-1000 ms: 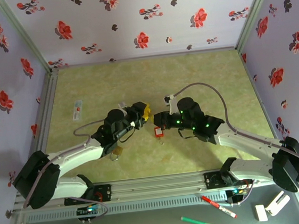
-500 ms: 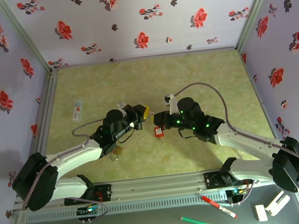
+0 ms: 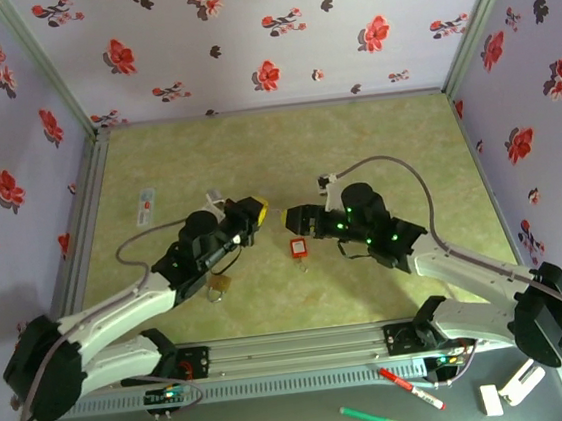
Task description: Unlock with the key
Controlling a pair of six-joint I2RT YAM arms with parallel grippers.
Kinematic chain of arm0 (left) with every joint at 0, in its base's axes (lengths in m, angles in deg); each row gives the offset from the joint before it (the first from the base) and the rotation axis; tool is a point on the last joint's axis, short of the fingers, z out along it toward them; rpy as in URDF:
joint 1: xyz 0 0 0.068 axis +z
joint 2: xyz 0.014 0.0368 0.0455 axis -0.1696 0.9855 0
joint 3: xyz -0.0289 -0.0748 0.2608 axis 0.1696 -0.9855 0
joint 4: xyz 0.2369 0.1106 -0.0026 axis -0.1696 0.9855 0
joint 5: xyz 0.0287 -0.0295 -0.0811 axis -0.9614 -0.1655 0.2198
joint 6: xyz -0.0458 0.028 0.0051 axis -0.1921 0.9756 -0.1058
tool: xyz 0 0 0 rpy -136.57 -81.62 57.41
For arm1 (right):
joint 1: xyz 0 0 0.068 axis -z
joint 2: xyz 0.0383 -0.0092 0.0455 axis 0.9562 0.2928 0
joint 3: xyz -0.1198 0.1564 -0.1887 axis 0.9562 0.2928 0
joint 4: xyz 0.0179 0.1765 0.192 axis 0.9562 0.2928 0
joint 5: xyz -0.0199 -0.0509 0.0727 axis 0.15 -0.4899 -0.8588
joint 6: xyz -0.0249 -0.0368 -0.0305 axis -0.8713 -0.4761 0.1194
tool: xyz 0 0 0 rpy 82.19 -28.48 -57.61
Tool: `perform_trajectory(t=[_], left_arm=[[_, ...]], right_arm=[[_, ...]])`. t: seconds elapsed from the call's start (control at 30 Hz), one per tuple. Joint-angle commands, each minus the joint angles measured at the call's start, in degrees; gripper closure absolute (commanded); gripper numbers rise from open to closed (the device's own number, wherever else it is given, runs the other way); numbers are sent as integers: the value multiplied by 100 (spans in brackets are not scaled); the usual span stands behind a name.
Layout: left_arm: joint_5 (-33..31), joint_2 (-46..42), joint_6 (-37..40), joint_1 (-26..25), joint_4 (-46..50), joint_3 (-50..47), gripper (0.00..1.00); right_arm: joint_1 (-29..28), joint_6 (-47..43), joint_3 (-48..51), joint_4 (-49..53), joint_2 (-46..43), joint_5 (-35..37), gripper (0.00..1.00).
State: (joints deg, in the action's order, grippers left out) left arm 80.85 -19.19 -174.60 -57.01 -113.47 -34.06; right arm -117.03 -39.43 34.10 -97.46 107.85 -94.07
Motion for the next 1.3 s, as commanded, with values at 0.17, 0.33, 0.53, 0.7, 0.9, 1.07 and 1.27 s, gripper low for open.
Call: perform_trajectory(t=[0.17, 0.33, 0.53, 0.7, 0.9, 1.07, 1.27], left_arm=[[-970, -503, 1715, -4, -223, -106, 100], [-968, -362, 1957, -64, -734, -143, 100], [-998, -287, 1978, -103, -982, -179, 100], [-1035, -252, 1943, -153, -1100, -191, 100], [-1036, -234, 1935, -197, -1104, -211, 100], [-1094, -234, 1865, -206, -1169, -324, 100], [-1165, -318, 1829, -209, -1191, -412, 100]], right_arm=[[-156, 2266, 871, -3383, 139, 416, 34], [-391, 2594, 788, -4216, 609, 418, 38], [-602, 2657, 714, -4550, 1054, 436, 47], [-683, 2696, 605, -4863, 1389, 438, 52], [-682, 2575, 413, -4832, 1519, 415, 57], [-672, 2428, 318, -4609, 1529, 401, 67], [-639, 2415, 333, -4581, 1515, 395, 76]])
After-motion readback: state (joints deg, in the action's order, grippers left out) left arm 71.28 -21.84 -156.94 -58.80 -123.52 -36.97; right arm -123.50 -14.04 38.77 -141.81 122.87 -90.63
